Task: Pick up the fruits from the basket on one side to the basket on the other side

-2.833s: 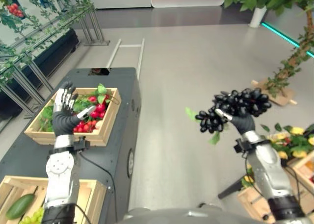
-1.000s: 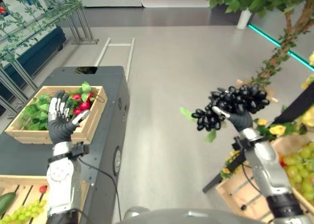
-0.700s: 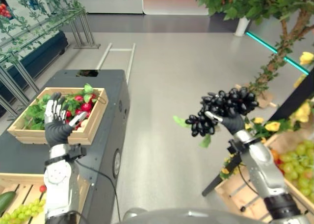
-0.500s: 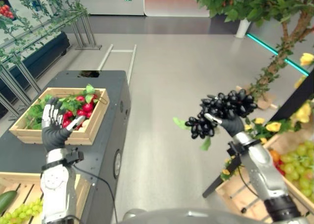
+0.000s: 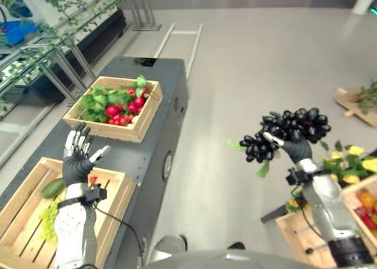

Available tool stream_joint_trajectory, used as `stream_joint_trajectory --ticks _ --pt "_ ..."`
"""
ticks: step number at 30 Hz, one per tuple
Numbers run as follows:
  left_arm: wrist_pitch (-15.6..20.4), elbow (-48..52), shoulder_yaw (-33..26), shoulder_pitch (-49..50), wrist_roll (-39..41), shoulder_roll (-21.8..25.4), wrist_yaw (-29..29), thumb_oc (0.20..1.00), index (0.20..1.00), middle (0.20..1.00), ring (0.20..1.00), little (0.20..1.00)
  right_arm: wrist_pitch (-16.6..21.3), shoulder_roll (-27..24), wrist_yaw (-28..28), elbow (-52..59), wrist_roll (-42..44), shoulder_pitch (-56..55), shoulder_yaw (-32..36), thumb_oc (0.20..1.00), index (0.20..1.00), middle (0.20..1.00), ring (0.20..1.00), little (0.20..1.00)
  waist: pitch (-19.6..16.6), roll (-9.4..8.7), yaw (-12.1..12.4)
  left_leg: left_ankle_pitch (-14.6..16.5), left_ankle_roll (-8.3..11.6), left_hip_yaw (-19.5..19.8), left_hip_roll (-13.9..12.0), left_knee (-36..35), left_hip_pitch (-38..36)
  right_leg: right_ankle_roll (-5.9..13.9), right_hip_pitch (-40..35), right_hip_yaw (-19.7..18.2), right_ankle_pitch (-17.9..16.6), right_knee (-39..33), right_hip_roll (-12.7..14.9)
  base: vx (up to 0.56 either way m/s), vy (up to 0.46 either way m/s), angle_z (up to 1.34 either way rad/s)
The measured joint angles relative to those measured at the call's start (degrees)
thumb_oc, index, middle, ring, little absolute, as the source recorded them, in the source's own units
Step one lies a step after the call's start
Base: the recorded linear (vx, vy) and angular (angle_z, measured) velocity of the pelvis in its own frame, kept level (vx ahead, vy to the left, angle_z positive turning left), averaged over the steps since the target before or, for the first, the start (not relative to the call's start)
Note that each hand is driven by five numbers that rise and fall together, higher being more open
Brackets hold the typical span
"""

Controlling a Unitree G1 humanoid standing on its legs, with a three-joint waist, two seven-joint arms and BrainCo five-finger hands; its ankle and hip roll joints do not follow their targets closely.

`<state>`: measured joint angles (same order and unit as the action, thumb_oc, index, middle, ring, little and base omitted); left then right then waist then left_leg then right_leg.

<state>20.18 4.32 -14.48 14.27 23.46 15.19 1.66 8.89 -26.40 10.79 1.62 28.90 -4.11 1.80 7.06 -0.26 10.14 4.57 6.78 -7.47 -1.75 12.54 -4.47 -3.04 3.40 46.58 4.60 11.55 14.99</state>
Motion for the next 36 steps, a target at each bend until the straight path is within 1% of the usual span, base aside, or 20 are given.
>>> stream_joint_trajectory --ticks 3,5,13,16,19,21,22,24,25,26,27,28,29,30,31,32,33,34,35,36 --pt "0.07 0.51 1.72 -1.46 0.05 0.07 -0.05 1.000 1.000 1.000 1.000 1.000 0.92 -0.01 -0.13 0.21 0.00 -0.50 1.00 0.200 0.200 0.200 0.200 0.200 -0.24 0.55 -3.28 0.20 -0.14 1.39 -0.42 -5.58 -2.09 1.35 0.06 1.09 -0.92 0.28 -0.05 -0.11 0.099 0.76" --pt "-0.01 0.68 3.30 -2.35 0.06 0.15 0.01 1.000 1.000 1.000 1.000 1.000 0.95 0.12 -0.21 0.18 -0.02 -0.85 2.01 0.200 0.200 0.200 0.200 0.200 -0.24 0.64 -4.24 0.21 -0.16 1.35 -0.18 -8.27 -2.23 1.70 0.34 2.68 -2.14 0.19 0.47 -0.05 0.103 0.52" --pt "-0.74 1.75 4.76 -2.45 0.03 2.54 1.09 1.000 1.000 1.000 1.000 1.000 1.05 1.85 -1.38 0.07 -0.16 -0.74 2.62 0.200 0.200 0.200 0.200 0.200 -0.15 0.69 -4.38 0.53 -0.62 -0.16 1.36 -9.38 -3.53 2.50 -1.36 2.85 -4.59 -0.82 1.78 -0.08 0.144 0.12" --pt "-0.94 2.49 5.36 -2.46 -0.16 3.03 1.15 1.000 1.000 1.000 1.000 1.000 1.05 1.83 -1.63 0.03 -0.25 -0.92 2.62 0.200 0.200 0.200 0.200 0.200 -0.05 0.94 -4.60 1.56 -2.54 -0.27 1.46 -9.38 -3.89 2.37 -1.34 2.83 -4.54 0.59 2.40 -0.13 0.253 0.00" --pt "-0.99 3.60 7.35 -2.87 -0.31 3.85 1.31 1.000 1.000 1.000 1.000 1.000 1.05 2.23 -2.16 -0.17 -0.79 -1.81 2.64 0.200 0.200 0.200 0.200 0.200 0.22 0.70 -6.33 2.83 -6.17 -0.38 2.84 -8.93 -4.30 2.65 -0.56 1.76 -4.42 3.38 4.55 -0.11 0.194 -0.03" --pt "-1.00 3.68 7.54 -2.99 -0.32 3.98 1.31 1.000 1.000 1.000 1.000 1.000 1.04 2.47 -2.24 -0.22 -1.35 -2.09 2.24 0.200 0.200 0.200 0.200 0.200 0.78 0.17 -6.26 2.90 -6.59 -1.09 3.79 -8.79 -4.91 3.10 -0.24 0.45 -4.57 4.16 5.80 -0.12 0.183 -0.22" --pt "-1.02 3.67 7.86 -3.19 -0.31 4.29 1.23 1.000 1.000 1.000 1.000 1.000 1.05 2.79 -2.26 -0.05 -1.68 -2.53 1.95 0.200 0.200 0.200 0.200 0.200 1.52 -0.50 -7.50 2.84 -7.32 -1.80 4.93 -8.55 -5.17 3.76 0.43 -0.63 -5.32 4.48 6.76 -0.19 0.267 -0.23" --pt "-1.20 3.72 8.44 -3.00 -0.32 4.54 1.21 1.000 1.000 1.000 1.000 1.000 0.95 3.01 -2.28 -0.03 -3.30 -2.60 1.47 0.200 0.200 0.200 0.200 0.200 2.36 -0.46 -7.55 2.57 -8.74 -3.38 5.95 -7.80 -4.93 3.47 1.11 -2.92 -8.03 3.65 7.47 -0.18 0.234 -0.40" --pt "-1.32 3.76 8.42 -2.97 -0.33 4.56 1.22 1.000 1.000 1.000 1.000 1.000 0.91 2.90 -2.46 -0.08 -3.76 -2.60 0.96 0.200 0.200 0.200 0.200 0.200 2.69 -0.03 -7.36 2.74 -9.50 -4.18 5.99 -7.58 -4.99 5.02 0.95 -2.98 -8.02 3.13 7.75 -0.17 0.197 -0.45" --pt "-1.44 3.94 8.46 -3.24 -0.33 4.57 1.22 1.000 1.000 1.000 1.000 1.000 0.76 3.05 -2.27 -0.07 -4.17 -3.09 0.41 0.200 0.200 0.200 0.200 0.200 3.03 -0.22 -8.49 2.73 -10.16 -5.45 6.58 -6.71 -4.81 7.20 0.92 -3.48 -8.56 2.74 7.85 -0.17 0.183 -0.41" --pt "-1.47 4.11 8.35 -3.29 -0.32 4.55 1.19 1.000 1.000 1.000 1.000 1.000 0.66 3.17 -2.00 -0.05 -4.26 -3.21 -0.28 0.200 0.200 0.200 0.200 0.200 3.68 -0.48 -8.11 2.94 -10.68 -6.79 7.07 -6.64 -4.90 7.94 1.69 -5.34 -8.38 3.46 7.88 -0.17 0.174 -0.49" --pt "-1.48 4.09 8.32 -3.07 -0.33 4.44 1.18 1.000 1.000 1.000 1.000 1.000 0.58 3.32 -1.86 -0.08 -4.51 -3.31 -0.51 0.200 0.200 0.200 0.200 0.200 3.73 -0.70 -7.80 2.90 -10.88 -8.35 7.42 -6.64 -5.04 7.93 1.95 -5.31 -8.67 3.04 7.93 -0.14 0.122 -0.68" --pt "-1.74 4.34 8.26 -2.47 -0.34 4.05 1.16 1.000 1.000 1.000 1.000 1.000 0.32 3.20 -1.82 0.06 -4.72 -3.29 -0.77 0.200 0.200 0.200 0.200 0.200 3.40 0.26 -7.83 2.57 -11.52 -10.99 6.12 -7.09 -4.57 9.31 2.66 -3.71 -7.04 5.77 8.55 -0.13 0.071 -0.63" --pt "-1.86 4.74 7.83 -2.28 -0.39 3.45 1.18 1.000 1.000 1.000 1.000 1.000 0.35 3.05 -1.91 0.13 -4.69 -3.19 -1.05 0.200 0.200 0.200 0.200 0.200 3.45 0.82 -7.11 2.84 -11.68 -12.00 5.61 -7.09 -4.46 9.08 3.65 -3.72 -5.72 10.77 9.98 -0.11 -0.011 -0.70" --pt "-1.84 5.48 7.46 -1.75 -0.29 2.75 0.91 1.000 1.000 1.000 1.000 1.000 0.15 2.96 -1.74 0.16 -4.70 -3.16 -1.27 0.200 0.200 0.200 0.200 0.200 3.12 0.87 -7.43 2.62 -11.76 -13.47 4.85 -7.05 -3.85 9.78 4.28 -4.02 -3.43 17.34 10.62 -0.09 -0.063 -0.54" --pt "-1.82 5.77 7.12 -1.40 -0.26 2.55 0.92 1.000 1.000 1.000 1.000 1.000 0.14 2.85 -1.62 0.17 -4.70 -2.96 -1.64 0.200 0.200 0.200 0.200 0.200 2.97 1.13 -6.58 2.53 -11.60 -14.14 4.55 -7.06 -3.88 10.72 4.29 -4.71 -2.59 19.44 10.89 -0.11 -0.129 -0.73" --pt "-1.83 5.79 6.55 -0.76 -0.23 2.70 0.91 1.000 1.000 1.000 1.000 1.000 0.06 2.72 -0.90 0.57 -4.70 -2.88 -2.01 0.200 0.200 0.200 0.200 0.200 2.64 0.50 -6.00 1.64 -10.54 -15.93 4.15 -7.10 -3.91 10.58 3.15 -5.82 0.55 19.85 9.83 -0.10 -0.192 -0.64" --pt "-1.87 5.72 6.28 -0.41 -0.22 2.77 0.90 1.000 1.000 1.000 1.000 1.000 0.04 2.82 -0.60 0.67 -4.70 -2.83 -2.05 0.200 0.200 0.200 0.200 0.200 2.55 0.34 -5.90 1.43 -10.32 -16.32 3.85 -7.21 -3.73 10.07 1.73 -6.31 1.74 17.21 8.87 -0.12 -0.236 -0.59" --pt "-1.93 5.63 5.91 -0.13 -0.21 2.11 0.91 1.000 1.000 1.000 1.000 1.000 -0.14 2.66 -0.27 0.53 -4.70 -2.90 -2.28 0.200 0.200 0.200 0.200 0.200 2.18 0.54 -5.23 1.25 -9.43 -17.36 2.80 -7.20 -3.90 8.22 -0.72 -5.76 3.56 13.10 6.79 -0.09 -0.236 -0.38" --pt "-1.90 5.64 5.91 0.07 -0.22 1.95 0.93 1.000 1.000 1.000 1.000 1.000 -0.20 2.71 -0.15 0.50 -4.70 -3.00 -2.29 0.200 0.200 0.200 0.200 0.200 1.92 0.59 -5.09 1.45 -8.79 -17.24 2.54 -7.06 -3.88 7.42 -0.77 -5.93 2.85 11.46 5.34 -0.09 -0.221 -0.45"
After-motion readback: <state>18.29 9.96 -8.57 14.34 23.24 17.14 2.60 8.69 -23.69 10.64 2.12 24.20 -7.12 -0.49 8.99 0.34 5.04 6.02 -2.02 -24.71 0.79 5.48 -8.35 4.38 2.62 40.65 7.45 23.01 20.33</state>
